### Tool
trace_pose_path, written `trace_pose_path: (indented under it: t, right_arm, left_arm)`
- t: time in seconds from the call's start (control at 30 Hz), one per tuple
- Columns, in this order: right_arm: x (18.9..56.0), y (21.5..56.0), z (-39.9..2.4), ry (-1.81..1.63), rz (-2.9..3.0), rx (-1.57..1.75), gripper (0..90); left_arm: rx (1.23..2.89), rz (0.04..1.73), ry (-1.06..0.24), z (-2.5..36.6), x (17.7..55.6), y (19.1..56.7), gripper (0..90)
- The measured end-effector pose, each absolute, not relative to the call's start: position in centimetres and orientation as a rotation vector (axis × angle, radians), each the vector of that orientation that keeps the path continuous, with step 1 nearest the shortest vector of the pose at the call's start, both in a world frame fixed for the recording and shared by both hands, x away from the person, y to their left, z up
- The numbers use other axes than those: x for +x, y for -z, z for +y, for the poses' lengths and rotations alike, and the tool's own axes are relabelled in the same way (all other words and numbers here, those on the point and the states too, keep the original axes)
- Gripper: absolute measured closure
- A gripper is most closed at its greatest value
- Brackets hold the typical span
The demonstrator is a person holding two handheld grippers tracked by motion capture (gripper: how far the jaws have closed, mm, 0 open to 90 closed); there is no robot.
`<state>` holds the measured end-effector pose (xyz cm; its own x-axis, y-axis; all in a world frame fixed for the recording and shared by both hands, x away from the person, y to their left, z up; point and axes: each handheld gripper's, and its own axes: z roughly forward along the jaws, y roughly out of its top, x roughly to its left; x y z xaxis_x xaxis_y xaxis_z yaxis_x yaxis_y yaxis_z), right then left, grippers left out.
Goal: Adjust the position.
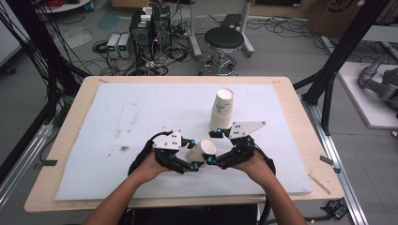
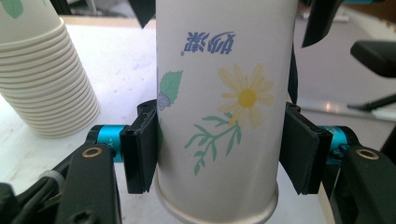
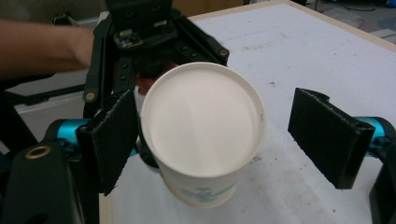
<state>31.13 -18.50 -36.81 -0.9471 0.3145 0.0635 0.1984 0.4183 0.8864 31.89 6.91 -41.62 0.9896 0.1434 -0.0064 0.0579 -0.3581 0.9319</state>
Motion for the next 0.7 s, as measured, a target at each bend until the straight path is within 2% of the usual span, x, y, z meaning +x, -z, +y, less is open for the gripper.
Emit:
trace_pose_path:
  t: [0.5, 0.7]
  right_arm:
    - [31.6, 36.3, -18.3, -1.298, 2.686, 0.254, 16.7]
    - [31.5, 36.3, -18.0, -1.266, 2.712, 0.225, 16.7]
  left_arm:
    - [2.261, 0.032, -0.080, 6.0, 32.8, 38.9, 36.5]
    - [2.305, 0.011, -0.065, 5.8, 32.9, 38.4, 36.3]
